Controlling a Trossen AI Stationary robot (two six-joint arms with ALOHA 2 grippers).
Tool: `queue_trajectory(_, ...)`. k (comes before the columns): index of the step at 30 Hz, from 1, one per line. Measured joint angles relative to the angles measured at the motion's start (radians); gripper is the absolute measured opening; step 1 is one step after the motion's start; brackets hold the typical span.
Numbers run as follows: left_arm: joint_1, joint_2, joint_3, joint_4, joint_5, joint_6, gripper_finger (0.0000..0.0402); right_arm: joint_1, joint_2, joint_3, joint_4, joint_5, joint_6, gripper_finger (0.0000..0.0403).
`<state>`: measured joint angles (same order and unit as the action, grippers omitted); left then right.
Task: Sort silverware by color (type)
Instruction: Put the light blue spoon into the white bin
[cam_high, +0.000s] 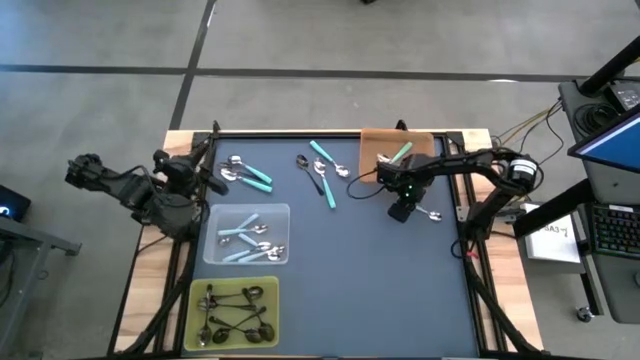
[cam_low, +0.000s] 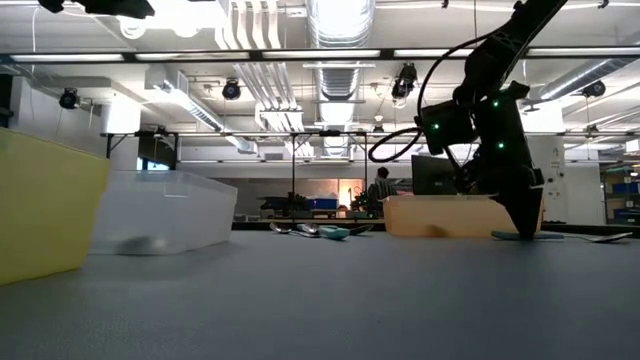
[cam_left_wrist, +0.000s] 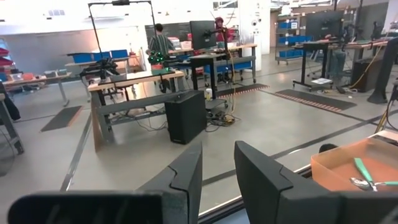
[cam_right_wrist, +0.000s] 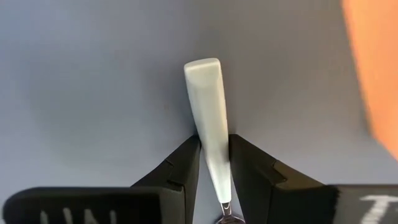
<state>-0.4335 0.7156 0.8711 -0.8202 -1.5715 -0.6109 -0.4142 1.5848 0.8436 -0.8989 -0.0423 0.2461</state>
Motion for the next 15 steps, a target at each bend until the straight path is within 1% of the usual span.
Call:
queue_trajectory(4,0.0,0.016,0.0,0.003,0.0,0.0,0.0077,0.031,-0.002,0.013,-0.006,-0.037,0.031,0.0082)
queue_trajectory(9,0.0,0.023,-0.001,0.006,0.0,0.0,0.0077,0.073,-0.003,0.048,0.008,-0.113,0.014,0.0075)
queue_trajectory(12,0.0,0.021,-0.001,0.006,0.0,0.0,0.0077,0.081,-0.002,0.051,0.027,-0.085,-0.003,0.0068)
queue_trajectory(15,0.0,0.022,-0.001,0.007,0.0,0.0,0.0077,0.081,0.003,0.052,0.032,-0.065,0.018,0.006)
